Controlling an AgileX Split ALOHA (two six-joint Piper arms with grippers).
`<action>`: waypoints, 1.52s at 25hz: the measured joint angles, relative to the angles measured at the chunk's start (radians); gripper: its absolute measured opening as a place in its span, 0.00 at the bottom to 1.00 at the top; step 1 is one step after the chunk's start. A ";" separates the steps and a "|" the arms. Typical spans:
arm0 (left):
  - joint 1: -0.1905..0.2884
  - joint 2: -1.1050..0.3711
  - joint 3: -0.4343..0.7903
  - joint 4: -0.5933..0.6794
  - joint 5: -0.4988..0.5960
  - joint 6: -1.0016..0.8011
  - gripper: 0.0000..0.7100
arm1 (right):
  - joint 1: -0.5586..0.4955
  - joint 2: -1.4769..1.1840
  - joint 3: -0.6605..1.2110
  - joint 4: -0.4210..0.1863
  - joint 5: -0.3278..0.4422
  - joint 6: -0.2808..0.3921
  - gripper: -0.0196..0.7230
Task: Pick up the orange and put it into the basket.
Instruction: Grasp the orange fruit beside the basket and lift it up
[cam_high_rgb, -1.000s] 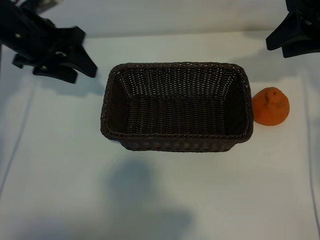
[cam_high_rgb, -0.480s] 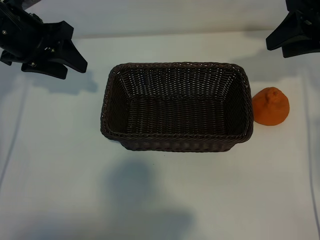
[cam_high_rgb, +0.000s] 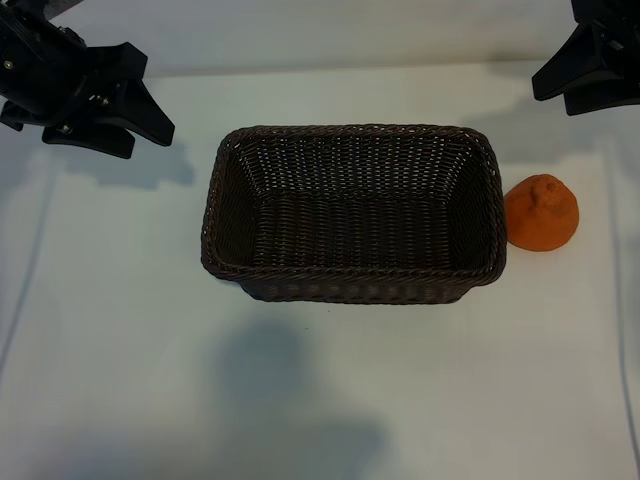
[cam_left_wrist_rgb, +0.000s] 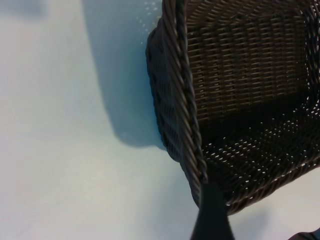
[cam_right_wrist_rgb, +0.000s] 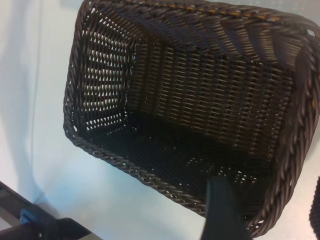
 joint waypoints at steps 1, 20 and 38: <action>0.000 0.000 0.000 0.000 0.000 0.000 0.77 | 0.000 0.000 0.000 0.000 0.000 0.000 0.59; 0.000 0.000 0.000 0.000 0.000 0.023 0.77 | 0.000 0.000 0.000 0.000 0.000 0.000 0.59; 0.000 0.000 0.000 0.000 0.000 0.050 0.77 | 0.000 0.000 0.000 -0.111 0.000 -0.079 0.59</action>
